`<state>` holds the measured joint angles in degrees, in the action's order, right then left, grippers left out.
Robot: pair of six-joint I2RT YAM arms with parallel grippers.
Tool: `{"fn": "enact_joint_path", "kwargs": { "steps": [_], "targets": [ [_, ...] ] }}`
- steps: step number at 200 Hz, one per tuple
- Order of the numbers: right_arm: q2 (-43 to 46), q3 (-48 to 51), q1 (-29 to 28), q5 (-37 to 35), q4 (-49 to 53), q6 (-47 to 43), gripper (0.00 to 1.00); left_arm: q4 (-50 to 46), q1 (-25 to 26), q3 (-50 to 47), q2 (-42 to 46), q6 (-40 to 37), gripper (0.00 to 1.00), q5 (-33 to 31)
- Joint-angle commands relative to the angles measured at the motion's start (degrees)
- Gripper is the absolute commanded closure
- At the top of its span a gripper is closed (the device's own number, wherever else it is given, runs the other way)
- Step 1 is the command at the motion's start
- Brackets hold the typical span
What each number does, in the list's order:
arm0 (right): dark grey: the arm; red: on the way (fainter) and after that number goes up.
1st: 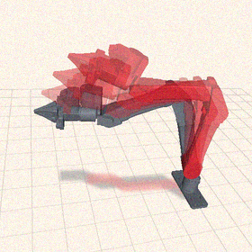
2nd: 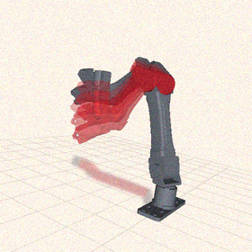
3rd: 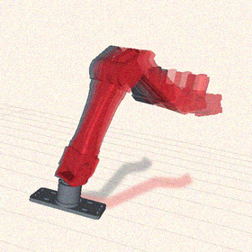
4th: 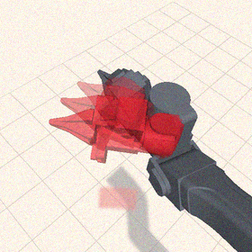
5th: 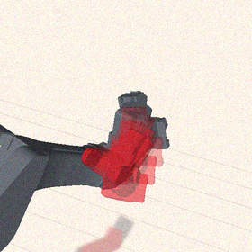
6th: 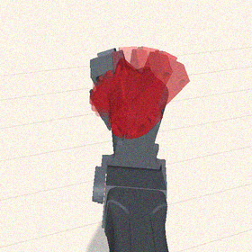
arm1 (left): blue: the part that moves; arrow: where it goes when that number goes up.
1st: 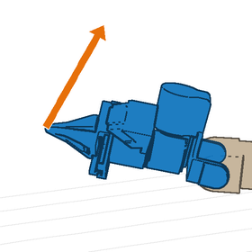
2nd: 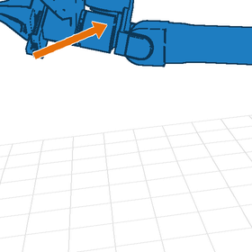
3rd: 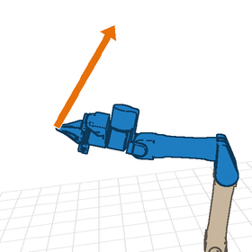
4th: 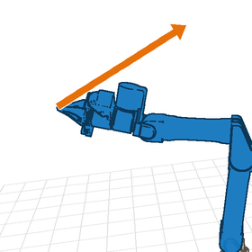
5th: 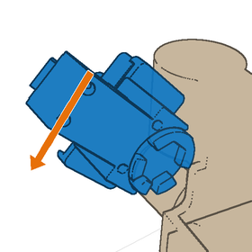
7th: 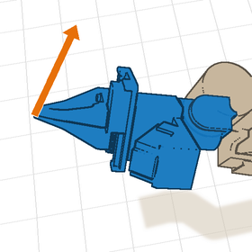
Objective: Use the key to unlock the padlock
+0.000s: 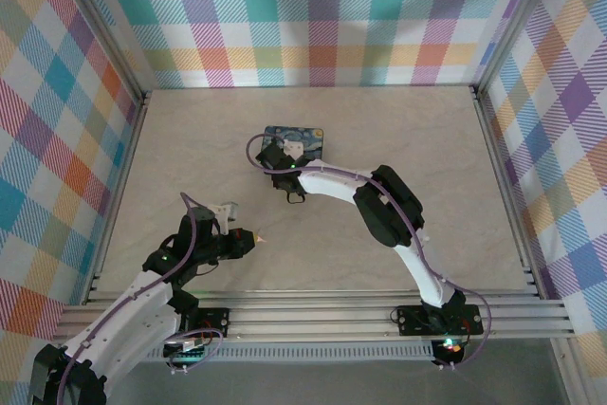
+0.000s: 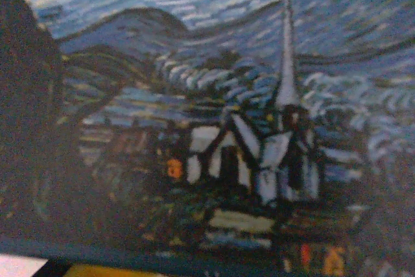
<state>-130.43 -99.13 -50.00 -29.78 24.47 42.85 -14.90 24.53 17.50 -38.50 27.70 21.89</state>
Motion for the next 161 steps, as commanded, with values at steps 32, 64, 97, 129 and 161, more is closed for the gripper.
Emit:
{"fn": "enact_joint_path", "kwargs": {
  "steps": [32, 64, 97, 129, 161],
  "targets": [
    [0.8, -2.1, 2.1, 5.8, 1.6, -4.3, 0.87, 3.8, -0.6, 1.4, -4.4, -4.0, 1.0, -0.1],
    [3.4, -2.3, 4.2, 13.8, 6.3, -4.5, 0.96, 14.4, -0.7, 1.7, -10.9, -7.1, 1.0, 2.4],
    [6.6, -0.2, 6.3, 21.3, 8.5, -3.5, 1.0, 22.9, -0.7, 2.5, -15.7, -8.5, 1.0, 2.1],
    [8.1, -0.7, 8.2, 28.6, 11.0, -4.5, 1.0, 30.3, -0.6, 1.7, -18.3, -9.7, 1.0, 1.1],
    [9.1, -1.7, 10.6, 37.5, 13.8, -3.9, 1.0, 37.6, -0.5, 0.4, -21.2, -12.1, 1.0, 1.9]
  ]
}}
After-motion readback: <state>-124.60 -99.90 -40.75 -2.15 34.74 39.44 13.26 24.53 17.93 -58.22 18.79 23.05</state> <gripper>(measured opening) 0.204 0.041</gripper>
